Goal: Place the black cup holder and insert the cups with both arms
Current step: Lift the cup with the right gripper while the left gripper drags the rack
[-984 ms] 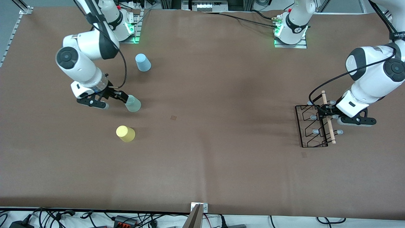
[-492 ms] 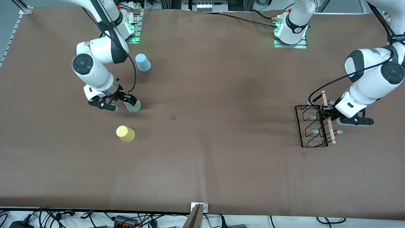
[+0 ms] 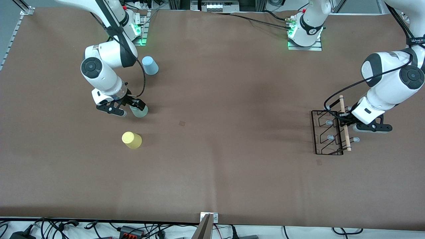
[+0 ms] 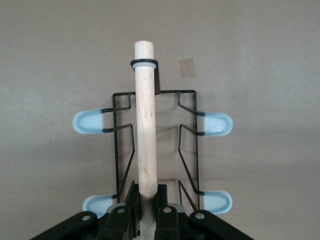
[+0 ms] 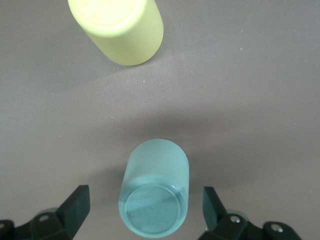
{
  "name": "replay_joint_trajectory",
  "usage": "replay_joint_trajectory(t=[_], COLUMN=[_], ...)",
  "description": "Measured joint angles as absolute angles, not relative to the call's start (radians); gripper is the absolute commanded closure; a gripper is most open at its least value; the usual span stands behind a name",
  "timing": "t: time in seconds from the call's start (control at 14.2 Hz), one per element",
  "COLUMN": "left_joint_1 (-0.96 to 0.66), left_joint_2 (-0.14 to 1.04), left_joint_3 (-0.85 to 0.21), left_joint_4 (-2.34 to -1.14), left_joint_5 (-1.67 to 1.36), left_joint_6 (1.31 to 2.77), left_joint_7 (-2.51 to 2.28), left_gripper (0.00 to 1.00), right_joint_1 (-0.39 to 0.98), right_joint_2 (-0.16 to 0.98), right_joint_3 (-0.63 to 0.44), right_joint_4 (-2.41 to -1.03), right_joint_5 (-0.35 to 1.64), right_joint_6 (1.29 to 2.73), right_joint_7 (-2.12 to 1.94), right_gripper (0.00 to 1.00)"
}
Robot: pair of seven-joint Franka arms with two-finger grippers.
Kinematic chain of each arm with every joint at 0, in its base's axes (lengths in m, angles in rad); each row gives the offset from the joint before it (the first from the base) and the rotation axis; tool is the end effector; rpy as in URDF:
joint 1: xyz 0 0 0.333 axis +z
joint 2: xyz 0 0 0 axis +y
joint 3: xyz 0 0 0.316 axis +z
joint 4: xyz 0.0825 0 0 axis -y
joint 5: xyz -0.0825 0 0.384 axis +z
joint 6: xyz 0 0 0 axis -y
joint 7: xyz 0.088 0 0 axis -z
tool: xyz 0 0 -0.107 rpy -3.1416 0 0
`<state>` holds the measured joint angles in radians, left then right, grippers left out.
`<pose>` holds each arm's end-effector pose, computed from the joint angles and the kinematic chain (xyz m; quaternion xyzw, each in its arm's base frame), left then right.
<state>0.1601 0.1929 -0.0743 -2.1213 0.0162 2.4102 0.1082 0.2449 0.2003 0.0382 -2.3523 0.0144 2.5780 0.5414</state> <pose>0.5757 0.0504 0.3304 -0.9987 0.0159 -0.0482 0.0033 0.4958 0.1442 0.2481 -0.9907 0.1352 -0.0086 0.0122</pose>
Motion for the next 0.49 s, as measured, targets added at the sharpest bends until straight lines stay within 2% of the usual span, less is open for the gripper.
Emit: replay_joint_trajectory(t=[0.21,0.49], left_joint_1=[0.159,0.154], left_joint_2=[0.19,0.173], left_joint_3=[-0.077,-0.146], left_joint_4=[-2.066,-1.907], left_joint_5=[0.016,0.016], left_joint_6=[2.372,2.162], left_joint_7=[0.108,0.105], left_gripper=[0.99,0.99], right_joint_1=[0.248,0.257], right_joint_2=[0.216,0.226], right_joint_3=[0.038,0.038], right_joint_4=[-2.379,-2.383], right_joint_5=[0.014,0.014], right_joint_6=[2.623,2.626], right_joint_7=[0.542,0.543], right_gripper=[0.0,0.0])
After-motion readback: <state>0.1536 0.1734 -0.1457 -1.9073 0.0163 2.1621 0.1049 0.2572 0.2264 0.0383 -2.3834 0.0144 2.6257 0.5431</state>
